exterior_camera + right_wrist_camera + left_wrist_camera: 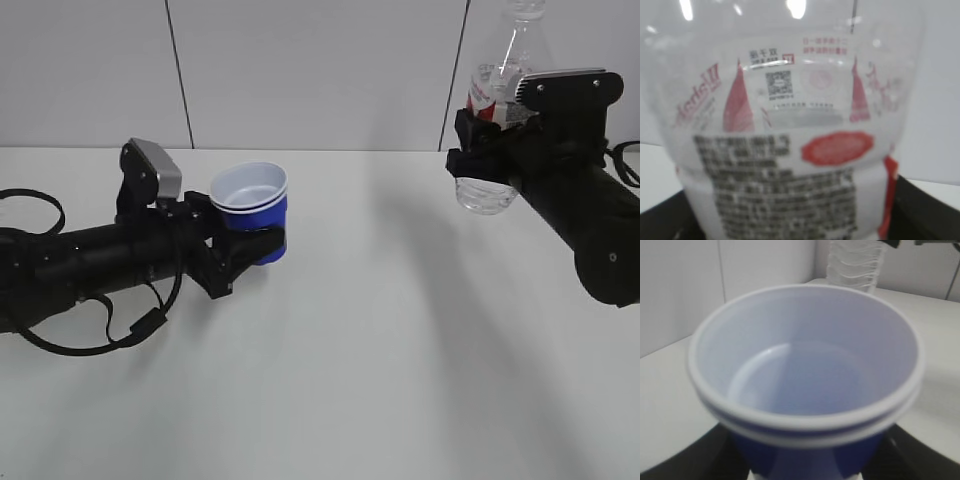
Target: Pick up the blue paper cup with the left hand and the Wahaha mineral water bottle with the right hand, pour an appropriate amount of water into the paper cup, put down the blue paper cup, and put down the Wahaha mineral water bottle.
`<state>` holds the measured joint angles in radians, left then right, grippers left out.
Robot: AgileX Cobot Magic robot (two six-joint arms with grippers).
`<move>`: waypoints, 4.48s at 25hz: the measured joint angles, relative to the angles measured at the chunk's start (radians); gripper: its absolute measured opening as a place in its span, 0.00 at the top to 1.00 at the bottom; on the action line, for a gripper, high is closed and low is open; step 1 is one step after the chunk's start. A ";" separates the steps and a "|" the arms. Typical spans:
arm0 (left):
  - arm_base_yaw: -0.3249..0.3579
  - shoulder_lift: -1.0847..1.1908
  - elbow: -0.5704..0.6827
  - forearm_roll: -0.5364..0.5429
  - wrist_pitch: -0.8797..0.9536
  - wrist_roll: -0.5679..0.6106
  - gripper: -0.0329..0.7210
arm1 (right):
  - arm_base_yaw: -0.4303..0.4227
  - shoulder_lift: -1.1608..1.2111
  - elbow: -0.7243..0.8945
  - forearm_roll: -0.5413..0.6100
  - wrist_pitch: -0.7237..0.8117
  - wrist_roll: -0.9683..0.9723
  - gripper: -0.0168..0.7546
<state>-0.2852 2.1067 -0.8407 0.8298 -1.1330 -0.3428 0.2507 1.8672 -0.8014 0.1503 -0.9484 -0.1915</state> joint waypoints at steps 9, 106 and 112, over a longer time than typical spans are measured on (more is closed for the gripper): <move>-0.063 0.002 -0.112 0.194 -0.006 -0.102 0.37 | -0.100 0.000 -0.158 -0.214 0.110 -0.061 0.35; -0.158 0.007 -0.204 0.212 0.157 -0.218 0.38 | -0.150 0.165 -0.315 -0.795 -0.125 -0.947 0.35; -0.158 0.007 -0.204 0.218 0.157 -0.218 0.38 | -0.150 0.165 -0.315 -0.797 -0.125 -0.972 0.35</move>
<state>-0.4435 2.1135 -1.0445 1.0480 -0.9755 -0.5609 0.1005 2.0326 -1.1166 -0.6464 -1.0737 -1.1633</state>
